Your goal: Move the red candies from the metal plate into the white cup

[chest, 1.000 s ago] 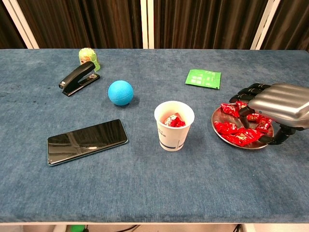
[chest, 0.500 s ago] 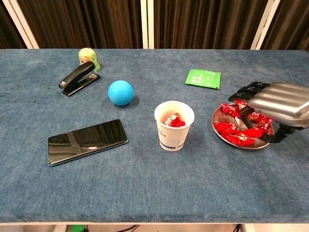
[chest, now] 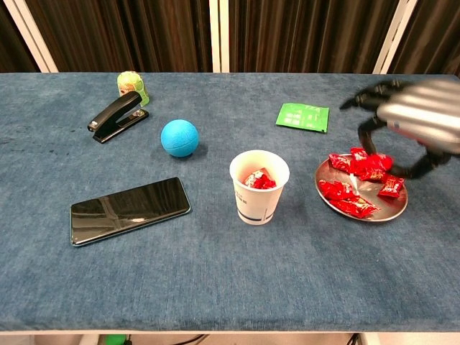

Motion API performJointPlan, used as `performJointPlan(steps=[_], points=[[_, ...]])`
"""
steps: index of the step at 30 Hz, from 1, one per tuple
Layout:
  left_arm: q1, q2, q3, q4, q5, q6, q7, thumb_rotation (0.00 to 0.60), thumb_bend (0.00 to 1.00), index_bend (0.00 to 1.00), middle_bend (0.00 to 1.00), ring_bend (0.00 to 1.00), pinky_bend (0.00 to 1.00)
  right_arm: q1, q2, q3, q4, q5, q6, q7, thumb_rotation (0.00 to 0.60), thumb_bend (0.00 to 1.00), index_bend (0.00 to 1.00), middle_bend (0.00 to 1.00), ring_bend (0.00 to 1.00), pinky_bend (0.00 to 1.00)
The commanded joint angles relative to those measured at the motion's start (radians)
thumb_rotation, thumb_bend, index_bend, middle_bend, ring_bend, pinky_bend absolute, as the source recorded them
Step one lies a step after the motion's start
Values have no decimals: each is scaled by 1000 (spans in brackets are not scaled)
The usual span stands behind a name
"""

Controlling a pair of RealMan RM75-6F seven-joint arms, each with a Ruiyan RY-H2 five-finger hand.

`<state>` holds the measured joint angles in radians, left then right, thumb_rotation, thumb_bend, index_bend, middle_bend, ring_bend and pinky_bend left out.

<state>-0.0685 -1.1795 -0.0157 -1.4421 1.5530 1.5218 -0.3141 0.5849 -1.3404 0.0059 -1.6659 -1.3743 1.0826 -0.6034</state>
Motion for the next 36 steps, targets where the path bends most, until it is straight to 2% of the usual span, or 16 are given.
performJointPlan(steps=[1,9,22,24,27,29,36], points=[[0,0,-1,-1,0,1,1,600,44,162,129,111,232,22,20,35,-53,-42,19,-2,600,397,560,54,0,0],[2,5,-3,-7,-1,7,4,600,44,162,128,111,232,103,-16,86,-112,-47,-58,-53,600,378,560,55,0,0],[2,8,-5,-2,-2,9,-6,600,44,162,129,111,232,169,-118,94,-99,8,-127,-130,600,376,555,51,0,0],[3,8,-5,0,-3,10,-8,600,44,163,129,111,232,173,-123,93,-100,15,-131,-138,600,369,517,49,0,0],[4,6,-4,4,-3,10,-11,600,44,163,129,111,232,179,-128,92,-104,22,-133,-142,600,348,375,43,0,0],[5,4,-3,6,-3,10,-13,600,44,162,128,111,232,182,-128,90,-106,22,-133,-142,600,341,330,43,0,0],[6,2,-3,10,-3,11,-17,600,44,162,128,111,232,172,-110,82,-124,3,-99,-134,600,339,303,44,0,0]])
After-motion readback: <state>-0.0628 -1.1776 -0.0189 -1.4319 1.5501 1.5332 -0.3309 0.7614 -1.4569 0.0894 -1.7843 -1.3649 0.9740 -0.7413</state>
